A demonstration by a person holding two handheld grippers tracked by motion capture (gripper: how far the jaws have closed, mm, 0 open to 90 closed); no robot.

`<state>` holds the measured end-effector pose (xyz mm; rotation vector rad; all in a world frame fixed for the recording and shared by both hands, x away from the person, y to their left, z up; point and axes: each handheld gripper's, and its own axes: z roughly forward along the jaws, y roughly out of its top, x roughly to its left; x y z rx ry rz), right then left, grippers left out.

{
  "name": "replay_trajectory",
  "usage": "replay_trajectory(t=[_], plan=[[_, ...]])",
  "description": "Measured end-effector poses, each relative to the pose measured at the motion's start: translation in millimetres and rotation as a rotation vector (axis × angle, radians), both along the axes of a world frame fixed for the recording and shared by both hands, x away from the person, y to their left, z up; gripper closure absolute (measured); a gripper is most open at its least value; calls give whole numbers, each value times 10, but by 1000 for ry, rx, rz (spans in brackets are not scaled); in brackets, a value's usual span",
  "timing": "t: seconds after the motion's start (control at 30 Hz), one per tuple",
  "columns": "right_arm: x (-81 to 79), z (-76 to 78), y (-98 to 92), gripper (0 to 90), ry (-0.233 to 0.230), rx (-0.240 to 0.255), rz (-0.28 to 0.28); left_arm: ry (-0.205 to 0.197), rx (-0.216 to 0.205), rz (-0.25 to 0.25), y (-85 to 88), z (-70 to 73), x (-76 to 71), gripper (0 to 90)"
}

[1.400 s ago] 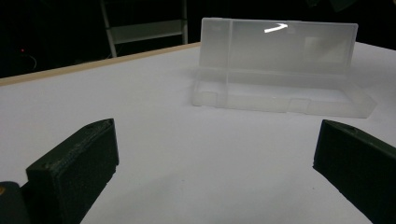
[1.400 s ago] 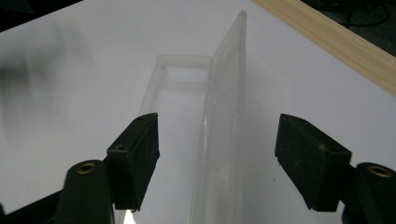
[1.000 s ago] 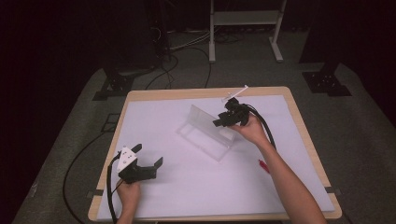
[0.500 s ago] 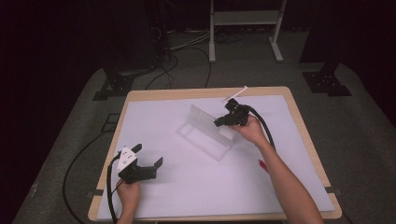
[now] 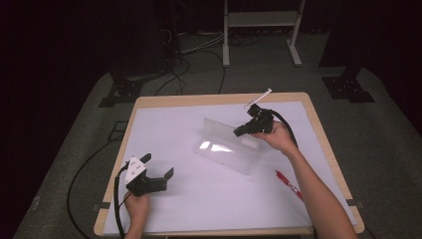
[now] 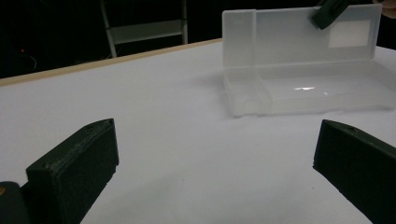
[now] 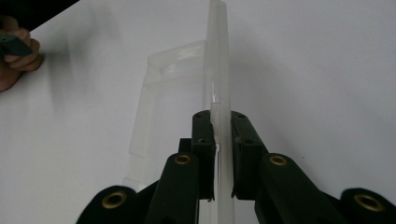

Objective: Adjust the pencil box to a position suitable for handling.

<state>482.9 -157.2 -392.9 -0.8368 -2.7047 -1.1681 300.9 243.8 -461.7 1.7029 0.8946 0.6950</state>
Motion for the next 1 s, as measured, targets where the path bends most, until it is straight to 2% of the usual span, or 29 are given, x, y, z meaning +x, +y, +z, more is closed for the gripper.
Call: replay_trajectory(t=[0.13, 0.17, 0.2, 0.23, 0.4, 0.8, 1.0], plan=[[-59, 20, -91, 814, 22, 11, 56, 1, 3, 0, -3, 1, -2, 0], [-59, 20, -91, 814, 22, 11, 56, 1, 3, 0, -3, 1, -2, 0], [-76, 2, -96, 814, 34, 12, 84, 1, 4, 0, -3, 1, -1, 0], [-76, 2, -96, 814, 34, 12, 84, 1, 4, 1, -3, 1, -2, 0], [-82, -116, -76, 813, 58, 12, 128, 2, 3, 0, -2, 1, -1, 0], [-87, -221, -107, 800, 60, 29, 122, 1, 3, 0, -2, 1, -3, 0], [-112, -177, -169, 630, 26, 50, 89, 1, 4, 0, -4, 1, -2, 0]])
